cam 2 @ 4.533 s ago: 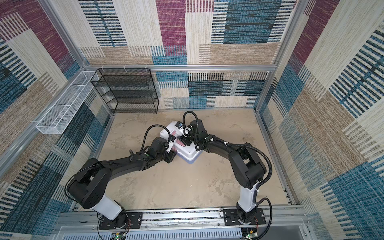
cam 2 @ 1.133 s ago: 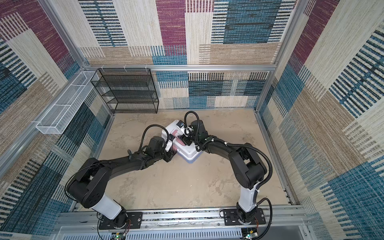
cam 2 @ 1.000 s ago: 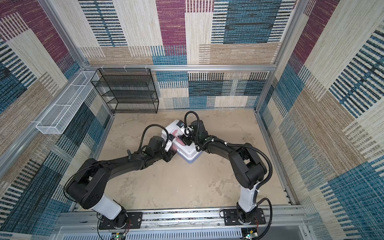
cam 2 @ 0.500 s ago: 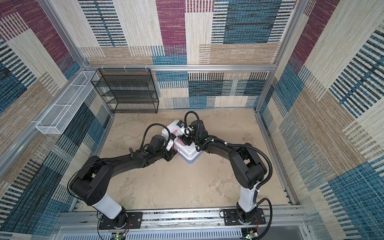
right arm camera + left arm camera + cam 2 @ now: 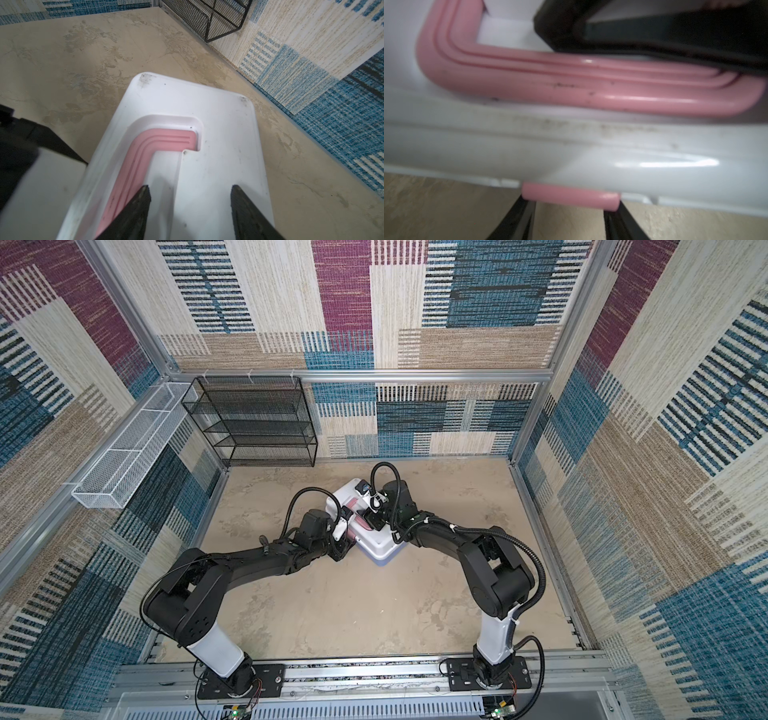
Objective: Pack the tool kit
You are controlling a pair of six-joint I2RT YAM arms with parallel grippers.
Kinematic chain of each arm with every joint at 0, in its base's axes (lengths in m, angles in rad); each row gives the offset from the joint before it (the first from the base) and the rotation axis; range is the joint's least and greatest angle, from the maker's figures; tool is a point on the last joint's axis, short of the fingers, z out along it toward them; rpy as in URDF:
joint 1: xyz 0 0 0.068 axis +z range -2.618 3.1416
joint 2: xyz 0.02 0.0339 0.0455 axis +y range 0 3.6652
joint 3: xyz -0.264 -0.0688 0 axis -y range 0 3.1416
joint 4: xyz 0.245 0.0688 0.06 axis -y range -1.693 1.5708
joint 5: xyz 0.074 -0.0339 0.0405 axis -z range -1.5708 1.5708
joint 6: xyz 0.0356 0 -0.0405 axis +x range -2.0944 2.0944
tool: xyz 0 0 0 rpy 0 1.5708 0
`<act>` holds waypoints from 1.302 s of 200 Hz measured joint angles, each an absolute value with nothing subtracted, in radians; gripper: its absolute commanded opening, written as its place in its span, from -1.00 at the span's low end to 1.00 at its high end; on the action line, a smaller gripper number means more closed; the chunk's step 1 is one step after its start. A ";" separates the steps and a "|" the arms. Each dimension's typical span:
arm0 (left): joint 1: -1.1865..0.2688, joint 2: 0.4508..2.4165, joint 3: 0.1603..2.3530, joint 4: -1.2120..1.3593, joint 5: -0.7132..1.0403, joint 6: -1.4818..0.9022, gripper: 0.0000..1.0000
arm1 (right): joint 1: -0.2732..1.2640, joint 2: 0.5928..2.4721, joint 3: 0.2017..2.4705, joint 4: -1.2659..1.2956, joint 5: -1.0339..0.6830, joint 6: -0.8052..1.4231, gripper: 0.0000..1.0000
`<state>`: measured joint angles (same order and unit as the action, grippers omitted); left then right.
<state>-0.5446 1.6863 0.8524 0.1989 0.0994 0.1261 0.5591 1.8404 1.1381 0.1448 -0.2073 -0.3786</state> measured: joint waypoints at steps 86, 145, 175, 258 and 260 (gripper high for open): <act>-0.542 1.609 0.767 0.268 0.059 0.107 0.32 | 0.559 1.850 1.150 0.141 -0.207 -0.369 0.28; -0.539 1.579 0.741 0.274 -0.016 0.079 0.19 | 0.559 1.861 1.169 0.128 -0.209 -0.360 0.28; -0.539 1.590 0.749 0.273 -0.027 0.069 0.13 | 0.559 1.861 1.170 0.127 -0.210 -0.360 0.28; -0.538 1.636 0.807 0.212 -0.045 0.023 0.12 | 0.560 1.842 1.169 0.097 -0.216 -0.346 0.32; -0.538 1.634 0.807 0.212 -0.045 0.022 0.12 | 0.560 1.841 1.169 0.096 -0.215 -0.346 0.32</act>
